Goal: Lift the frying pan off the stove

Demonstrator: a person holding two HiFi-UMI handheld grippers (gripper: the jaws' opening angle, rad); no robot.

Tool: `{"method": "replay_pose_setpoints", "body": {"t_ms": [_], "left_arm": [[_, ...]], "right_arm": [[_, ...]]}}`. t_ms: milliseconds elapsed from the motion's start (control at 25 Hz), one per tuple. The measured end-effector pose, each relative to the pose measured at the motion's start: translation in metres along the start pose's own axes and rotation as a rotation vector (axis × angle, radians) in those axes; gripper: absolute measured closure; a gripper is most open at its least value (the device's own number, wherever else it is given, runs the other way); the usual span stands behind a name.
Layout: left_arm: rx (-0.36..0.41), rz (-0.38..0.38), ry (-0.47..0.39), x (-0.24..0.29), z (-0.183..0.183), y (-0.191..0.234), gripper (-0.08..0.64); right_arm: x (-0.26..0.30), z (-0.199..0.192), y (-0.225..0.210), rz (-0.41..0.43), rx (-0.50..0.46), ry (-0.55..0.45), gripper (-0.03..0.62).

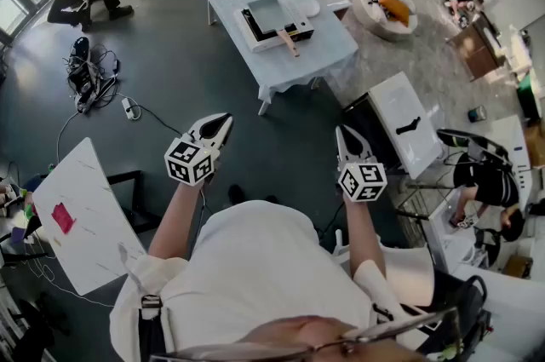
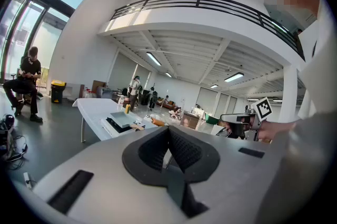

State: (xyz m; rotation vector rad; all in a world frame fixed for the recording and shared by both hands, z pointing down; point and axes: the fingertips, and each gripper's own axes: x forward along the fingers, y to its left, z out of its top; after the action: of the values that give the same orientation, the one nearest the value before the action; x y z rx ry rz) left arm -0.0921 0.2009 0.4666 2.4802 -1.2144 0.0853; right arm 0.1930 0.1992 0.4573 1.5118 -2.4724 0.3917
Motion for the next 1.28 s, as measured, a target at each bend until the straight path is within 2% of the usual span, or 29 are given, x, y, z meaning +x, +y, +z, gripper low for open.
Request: {"method": "replay_pose_setpoints", "body": {"t_ms": [640,1280], "left_arm": [[-0.008,-0.021,0.016,-0.001,-0.002,0.012,0.531],[-0.014,-0.094,0.052,-0.008,-0.008,0.043,0.531]], "right_arm": [[0.005,0.005,0.011,-0.016,0.005,-0.012,0.558],[0.024,0.002,0.056,-0.031,-0.009,0.01,0.557]]}}
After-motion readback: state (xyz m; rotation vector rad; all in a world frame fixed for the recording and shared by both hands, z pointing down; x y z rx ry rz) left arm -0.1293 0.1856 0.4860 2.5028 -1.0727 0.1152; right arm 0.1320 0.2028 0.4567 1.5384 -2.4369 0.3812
